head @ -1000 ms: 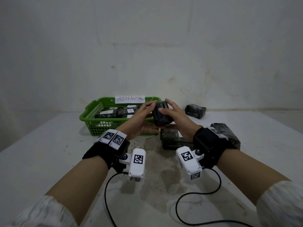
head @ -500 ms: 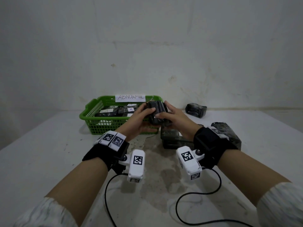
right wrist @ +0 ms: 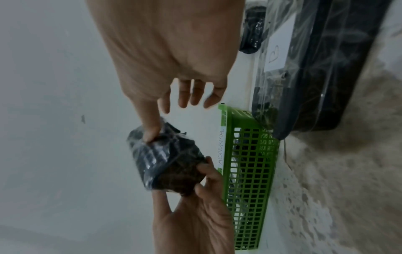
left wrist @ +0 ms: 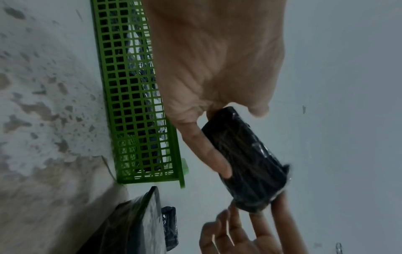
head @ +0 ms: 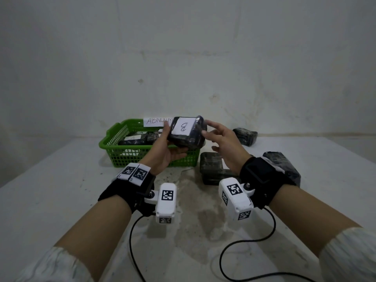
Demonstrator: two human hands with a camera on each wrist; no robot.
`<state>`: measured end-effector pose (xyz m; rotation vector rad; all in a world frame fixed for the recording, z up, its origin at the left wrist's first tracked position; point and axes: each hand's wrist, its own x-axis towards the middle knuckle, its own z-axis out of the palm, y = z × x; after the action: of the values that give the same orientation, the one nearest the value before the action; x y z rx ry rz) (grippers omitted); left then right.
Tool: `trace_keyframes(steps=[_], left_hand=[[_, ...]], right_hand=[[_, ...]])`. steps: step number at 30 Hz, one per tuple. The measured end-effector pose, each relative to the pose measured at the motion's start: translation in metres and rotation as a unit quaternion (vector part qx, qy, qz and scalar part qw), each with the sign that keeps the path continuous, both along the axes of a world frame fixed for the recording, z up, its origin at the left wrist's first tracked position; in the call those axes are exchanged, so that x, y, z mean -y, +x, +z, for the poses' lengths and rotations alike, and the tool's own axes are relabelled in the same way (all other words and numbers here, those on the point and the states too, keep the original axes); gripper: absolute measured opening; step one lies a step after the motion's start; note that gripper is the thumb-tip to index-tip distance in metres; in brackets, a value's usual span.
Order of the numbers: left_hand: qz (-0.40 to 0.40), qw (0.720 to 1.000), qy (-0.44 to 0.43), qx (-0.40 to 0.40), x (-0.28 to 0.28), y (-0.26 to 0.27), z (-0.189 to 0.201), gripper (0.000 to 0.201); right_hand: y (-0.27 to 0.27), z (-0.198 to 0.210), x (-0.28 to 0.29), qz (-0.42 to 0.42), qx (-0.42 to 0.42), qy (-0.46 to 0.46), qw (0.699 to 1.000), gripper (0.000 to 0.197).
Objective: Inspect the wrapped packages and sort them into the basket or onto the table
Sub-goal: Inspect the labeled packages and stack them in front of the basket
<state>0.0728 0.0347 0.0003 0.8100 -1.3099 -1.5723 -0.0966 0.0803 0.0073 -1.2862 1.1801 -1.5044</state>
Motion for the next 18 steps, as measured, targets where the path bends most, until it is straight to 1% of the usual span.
trace_keyframes(steps=[1,3,5,6,8,10,11,15,18], left_hand=[[-0.018,0.999,-0.009,0.031,-0.001,0.0,-0.001,0.048],[-0.034,0.995,-0.021,0.087,-0.003,-0.003,-0.004,0.046],[-0.025,0.992,-0.037,0.122,-0.002,-0.006,-0.006,0.048],[-0.018,0.99,-0.05,0.127,-0.001,-0.007,-0.006,0.048],[-0.01,0.99,-0.069,0.124,0.0,-0.008,-0.006,0.051],[-0.013,0.991,-0.069,0.11,0.001,-0.007,-0.004,0.063],[-0.019,0.992,-0.068,0.105,0.001,-0.007,-0.003,0.066],[-0.059,0.992,-0.065,0.095,-0.001,-0.007,0.001,0.062],[-0.05,0.993,-0.057,0.095,0.0,-0.008,0.002,0.063]], right_hand=[[0.001,0.002,-0.002,0.015,0.004,0.014,1.0,0.048],[0.005,0.003,-0.005,0.078,0.038,0.053,0.995,0.052],[0.009,0.002,-0.006,0.127,0.062,0.066,0.988,0.044],[0.01,0.001,-0.006,0.136,0.067,0.062,0.987,0.039],[0.011,0.0,-0.006,0.135,0.076,0.043,0.987,0.035],[0.01,0.0,-0.004,0.125,0.082,0.029,0.988,0.036],[0.01,0.0,-0.003,0.119,0.084,0.026,0.989,0.037],[0.011,0.001,-0.002,0.117,0.075,0.019,0.99,0.031],[0.013,0.0,-0.004,0.119,0.067,0.017,0.99,0.034]])
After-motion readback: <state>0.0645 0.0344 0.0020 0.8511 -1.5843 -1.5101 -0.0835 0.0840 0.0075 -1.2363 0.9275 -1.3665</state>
